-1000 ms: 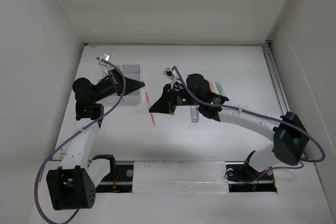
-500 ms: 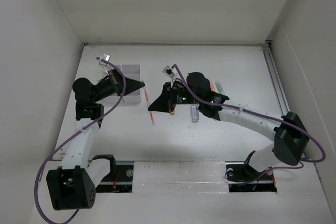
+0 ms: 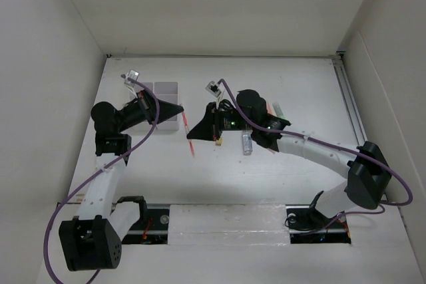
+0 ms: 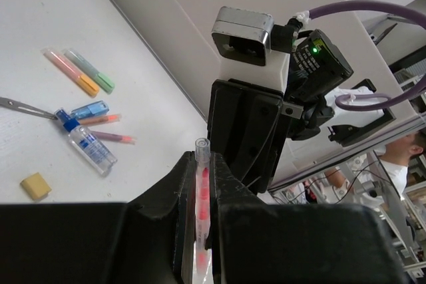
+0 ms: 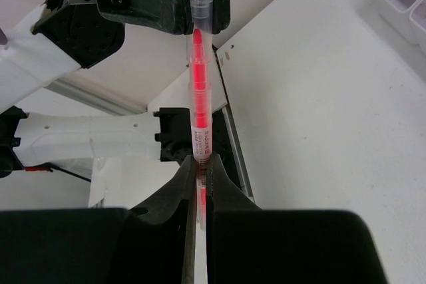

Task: Sort the stationery into containers
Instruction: Cap the pen

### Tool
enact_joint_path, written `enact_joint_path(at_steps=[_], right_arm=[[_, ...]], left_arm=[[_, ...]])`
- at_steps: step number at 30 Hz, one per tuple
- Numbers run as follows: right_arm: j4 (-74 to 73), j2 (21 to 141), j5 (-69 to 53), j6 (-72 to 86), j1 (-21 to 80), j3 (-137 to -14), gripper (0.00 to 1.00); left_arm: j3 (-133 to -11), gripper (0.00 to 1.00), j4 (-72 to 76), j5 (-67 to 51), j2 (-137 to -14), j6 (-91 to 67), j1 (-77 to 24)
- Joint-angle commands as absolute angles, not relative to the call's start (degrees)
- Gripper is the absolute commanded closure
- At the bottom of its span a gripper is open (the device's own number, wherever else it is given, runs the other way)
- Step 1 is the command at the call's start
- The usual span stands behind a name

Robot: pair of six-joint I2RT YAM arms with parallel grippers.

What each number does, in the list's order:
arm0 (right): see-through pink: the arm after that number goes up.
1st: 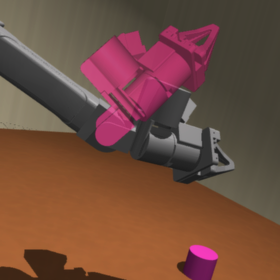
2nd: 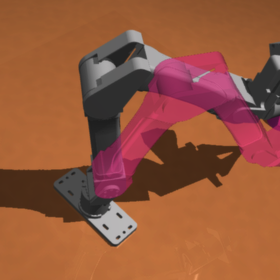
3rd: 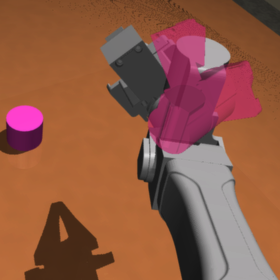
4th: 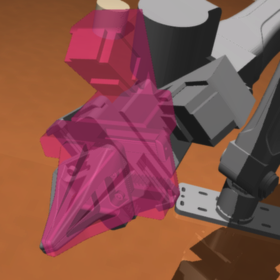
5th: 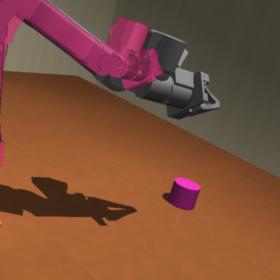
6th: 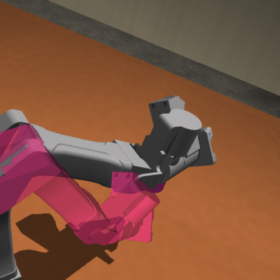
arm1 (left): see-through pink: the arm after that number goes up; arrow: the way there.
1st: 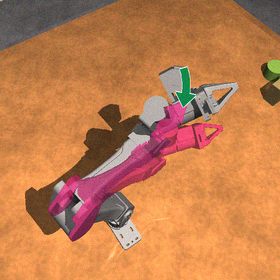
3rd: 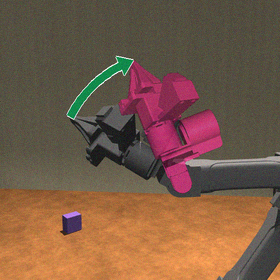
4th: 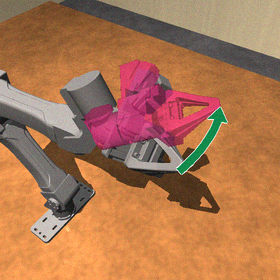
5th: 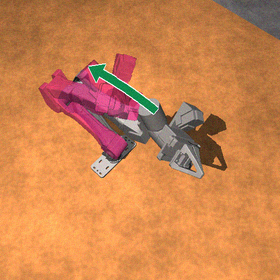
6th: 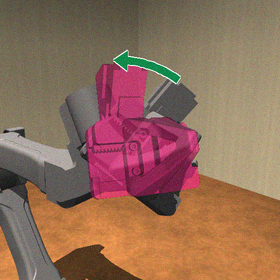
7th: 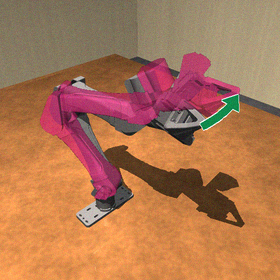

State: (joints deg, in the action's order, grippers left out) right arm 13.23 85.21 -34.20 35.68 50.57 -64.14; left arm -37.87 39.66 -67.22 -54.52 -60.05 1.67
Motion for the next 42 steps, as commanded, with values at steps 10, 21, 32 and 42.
enact_joint_path(at_steps=[10, 21, 32, 42], right_arm=[[14.7, 83.9, -36.1, 40.0, 48.9, -67.3, 1.00], [14.2, 81.5, -34.9, 38.6, 48.9, -66.8, 1.00], [16.1, 80.2, -31.3, 34.8, 48.3, -65.1, 1.00], [24.5, 81.3, -30.5, 39.6, 48.8, -62.5, 1.00]], left_arm=[[-36.3, 1.00, 41.7, -66.4, -51.8, -54.8, 0.8], [-36.3, 1.00, 41.2, -67.2, -54.1, -54.4, -0.4], [-34.5, 1.00, 45.8, -69.3, -55.8, -61.4, -0.4], [-34.4, 1.00, 45.7, -64.6, -50.6, -65.2, -0.4]])
